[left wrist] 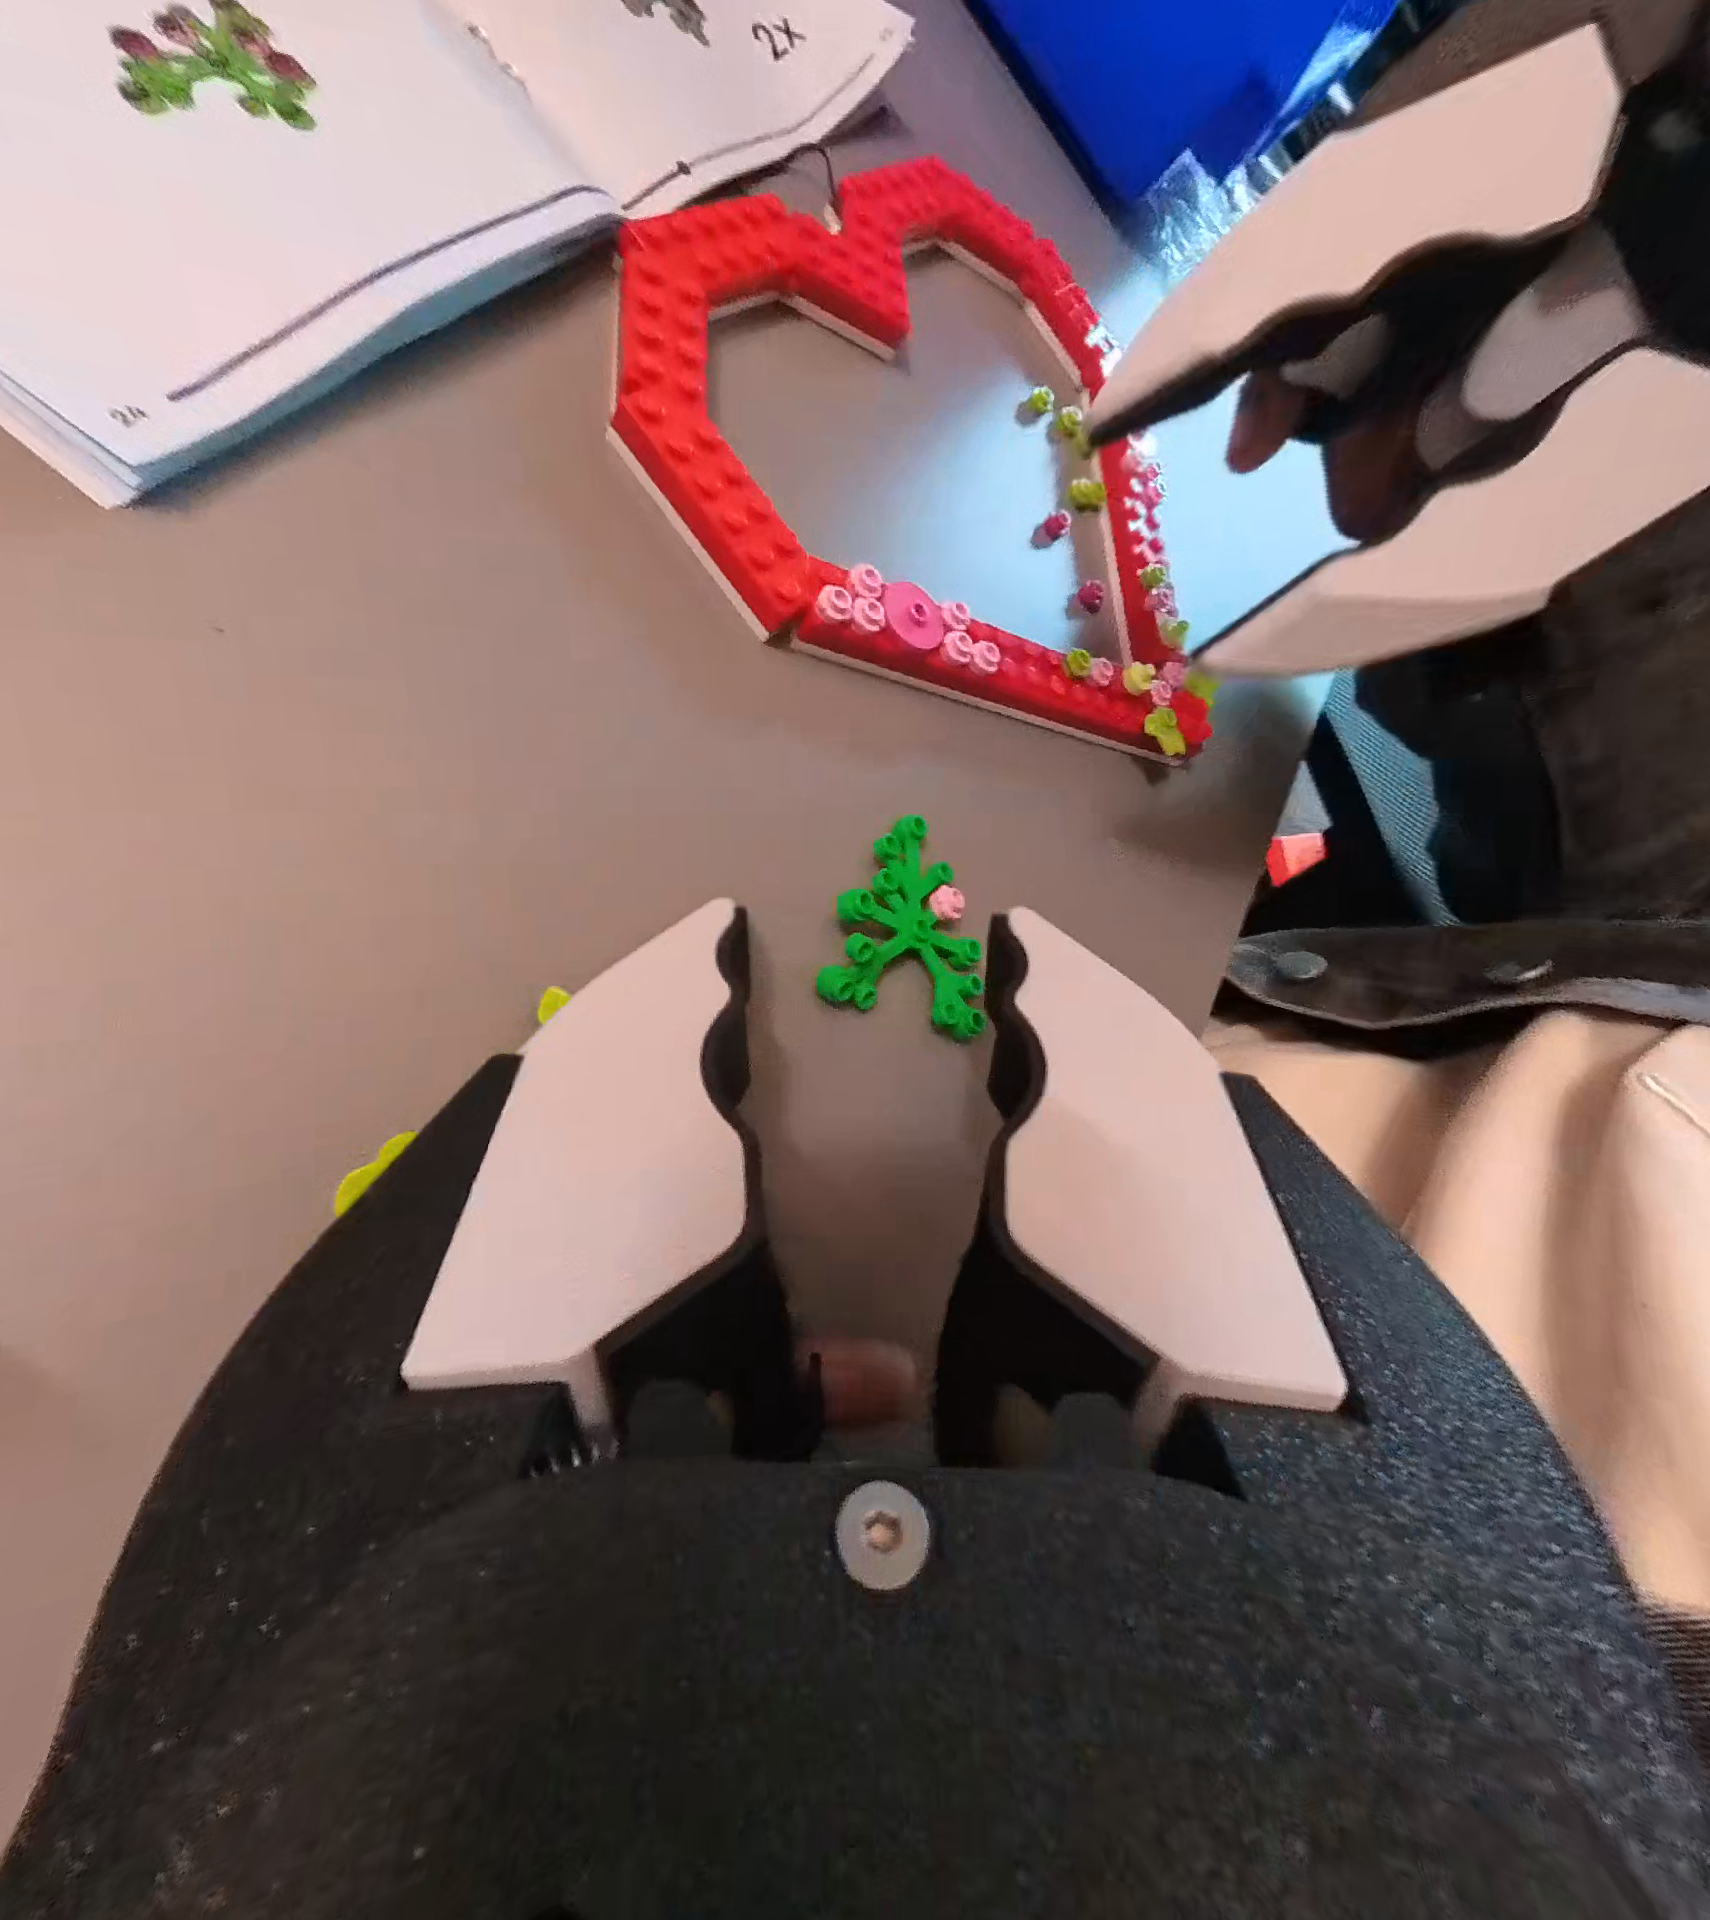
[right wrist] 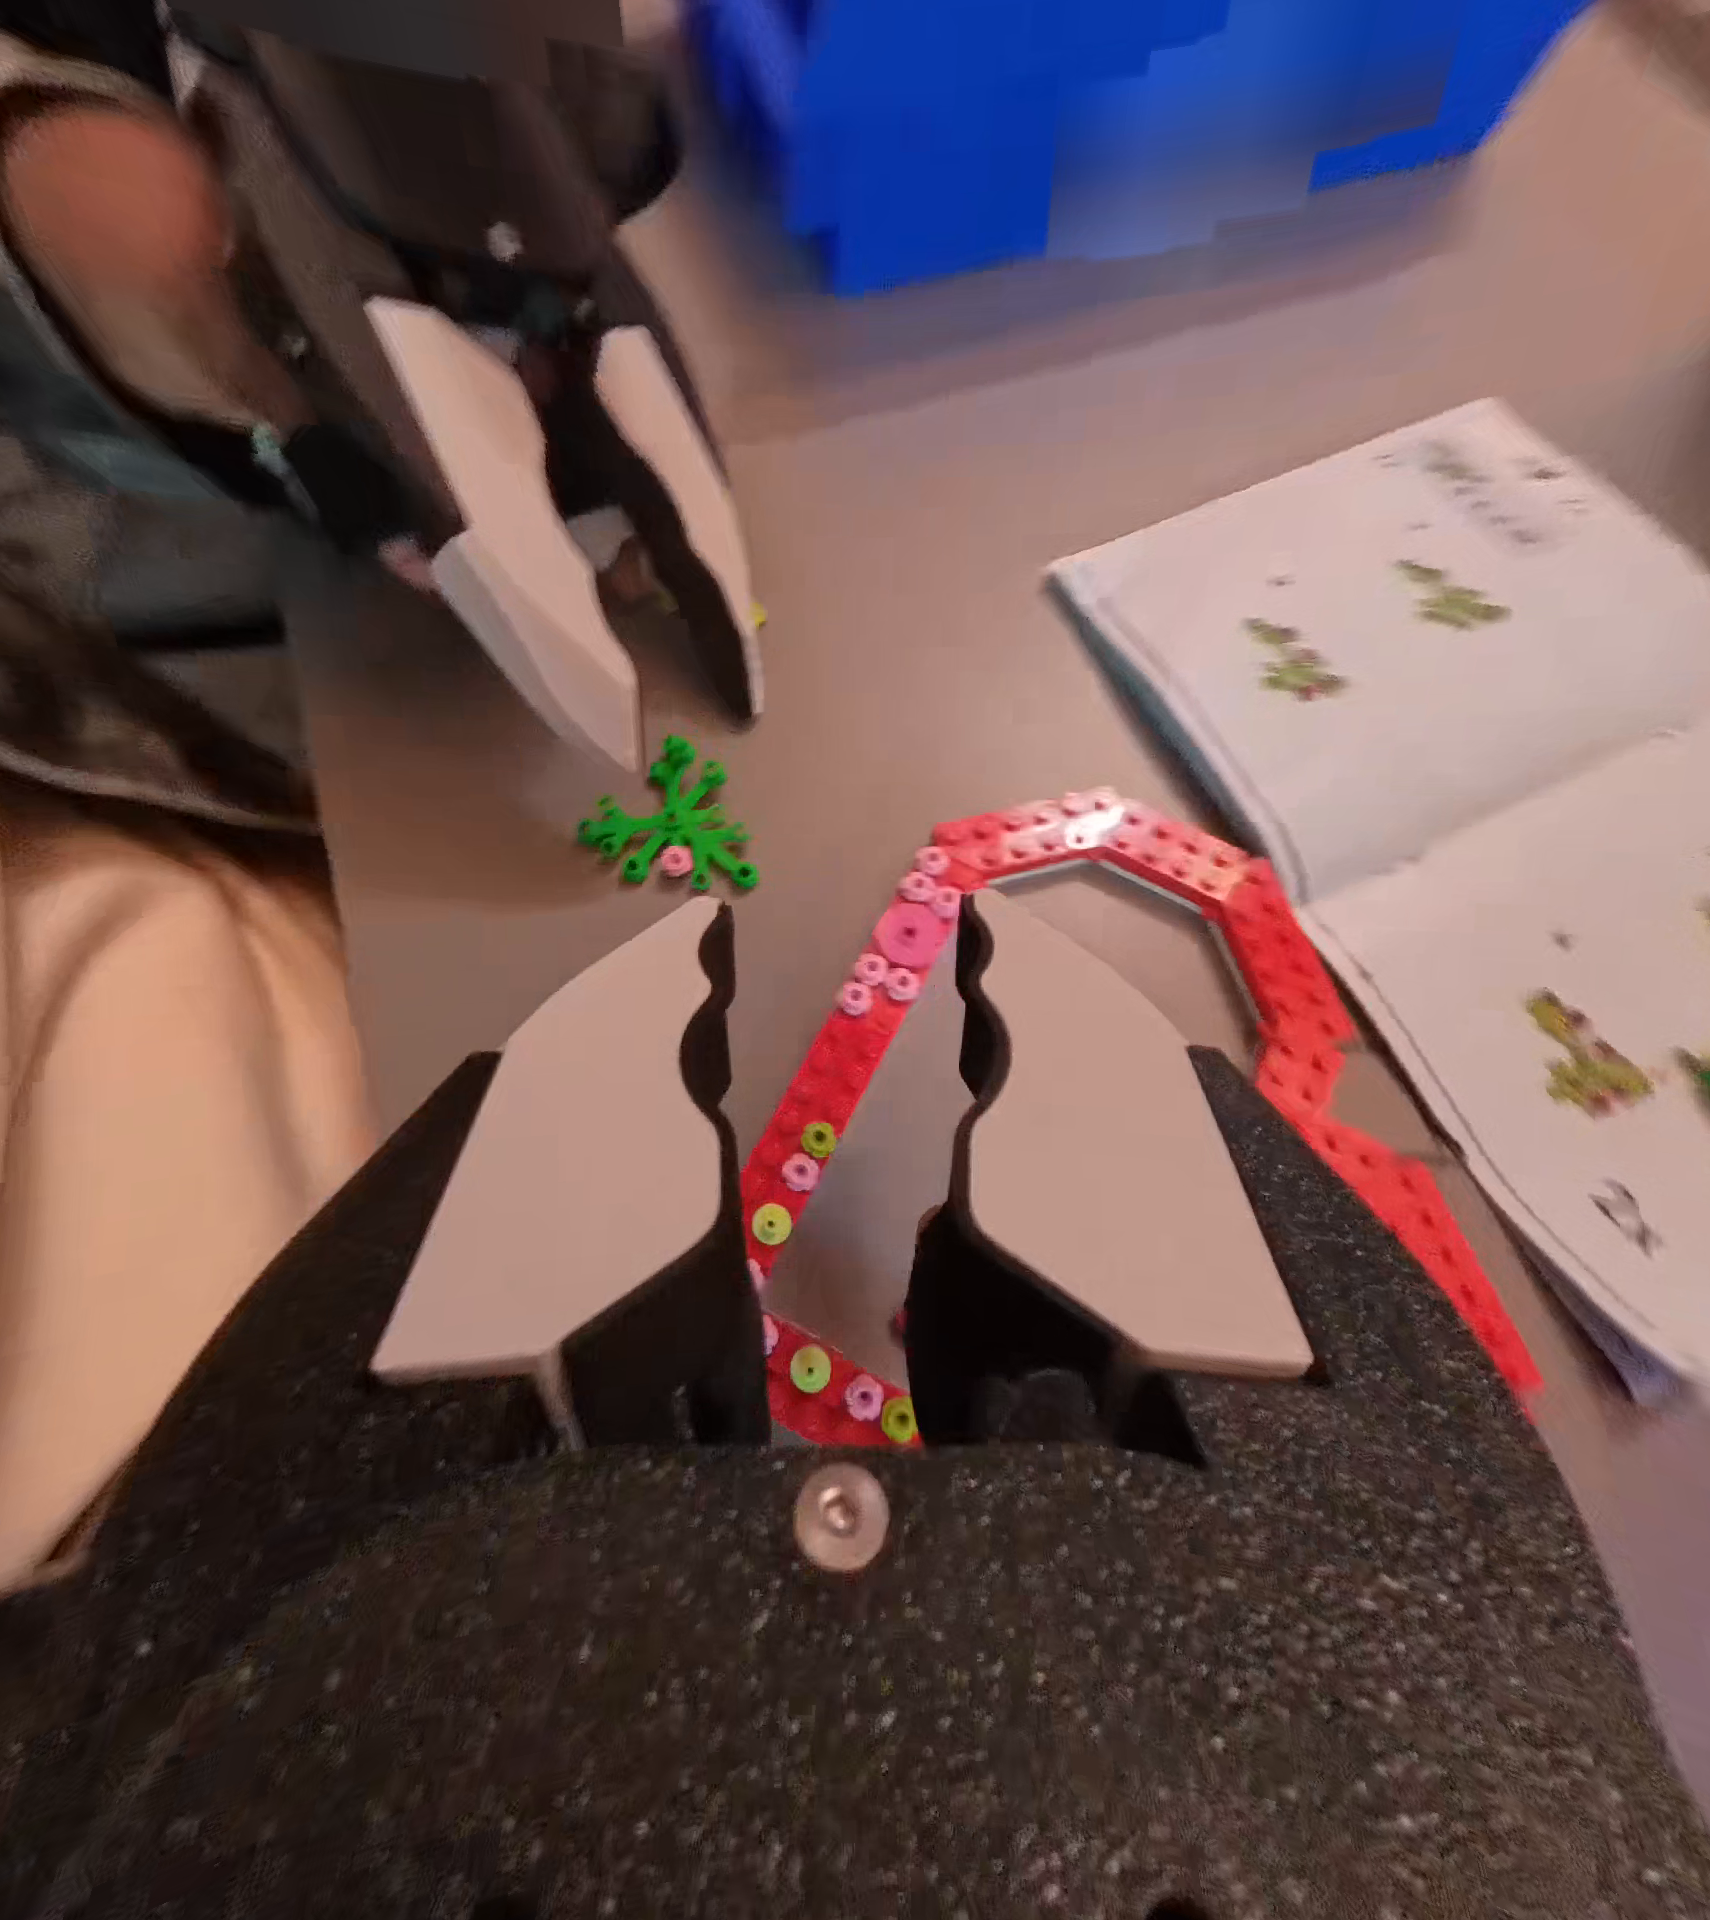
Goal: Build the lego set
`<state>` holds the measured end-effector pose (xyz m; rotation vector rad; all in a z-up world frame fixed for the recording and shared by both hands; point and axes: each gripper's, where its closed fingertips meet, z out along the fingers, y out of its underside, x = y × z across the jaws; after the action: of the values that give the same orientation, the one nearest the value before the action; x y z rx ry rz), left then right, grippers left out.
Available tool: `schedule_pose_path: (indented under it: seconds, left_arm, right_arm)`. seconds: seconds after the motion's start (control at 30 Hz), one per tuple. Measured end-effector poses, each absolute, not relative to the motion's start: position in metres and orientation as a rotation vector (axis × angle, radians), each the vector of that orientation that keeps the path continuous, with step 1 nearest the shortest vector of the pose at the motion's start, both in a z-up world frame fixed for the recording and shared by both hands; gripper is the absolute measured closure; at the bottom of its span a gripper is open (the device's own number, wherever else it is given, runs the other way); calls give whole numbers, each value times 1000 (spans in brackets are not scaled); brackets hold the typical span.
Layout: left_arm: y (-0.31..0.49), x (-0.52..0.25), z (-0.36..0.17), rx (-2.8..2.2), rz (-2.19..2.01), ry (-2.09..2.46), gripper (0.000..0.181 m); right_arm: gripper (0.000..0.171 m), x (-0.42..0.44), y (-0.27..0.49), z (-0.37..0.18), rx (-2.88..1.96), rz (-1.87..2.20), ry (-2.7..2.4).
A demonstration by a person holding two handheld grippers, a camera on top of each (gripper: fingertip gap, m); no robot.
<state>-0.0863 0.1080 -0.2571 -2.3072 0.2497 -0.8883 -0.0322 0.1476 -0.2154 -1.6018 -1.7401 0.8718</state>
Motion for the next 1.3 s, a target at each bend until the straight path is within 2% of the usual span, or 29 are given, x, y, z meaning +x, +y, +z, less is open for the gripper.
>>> schedule_pose_path:
  seconds: [0.07,0.17,0.23,0.33,0.37,0.4,0.53,0.6,0.7,0.97,1.07,1.23,1.3]
  left_arm:
    - [109,-89,-257,-2317,-815,273,131]
    - [113,-100,-252,-2311,-638,293,119]
    - [117,-112,-242,-2270,-496,289,98]
    - [132,-143,-233,-2211,-173,214,58]
    - [137,-152,-231,-2198,-89,181,51]
    - [144,-159,-227,-2173,-30,138,49]
    - [165,-182,-200,-2067,122,-60,35]
    - [170,-199,-182,-1964,246,-171,38]
    - [175,-198,-178,-1915,279,-255,35]
    - [159,-172,-156,-1819,303,-284,41]
    - [150,-161,-153,-1811,272,-288,43]
    - [140,-153,-157,-1802,260,-261,50]
    - [139,-149,-158,-1766,226,-240,64]
  right_arm:
    - [127,-21,160,-209,-1636,856,-1595]
    - [110,-6,166,-204,-1672,833,-1480]
    - [102,5,175,-203,-1704,772,-1392]
    - [84,13,193,-205,-1787,682,-1219]
    - [81,13,196,-204,-1814,674,-1164]
    - [77,10,198,-203,-1828,668,-1115]
    - [42,15,225,-187,-1822,476,-901]
    - [34,24,238,-178,-1812,386,-771]
    - [34,29,240,-171,-1810,400,-649]
    - [58,25,204,-151,-1723,512,-559]
    - [61,24,191,-151,-1722,541,-563]
    - [71,26,178,-160,-1740,520,-629]
    - [77,27,177,-162,-1737,531,-621]
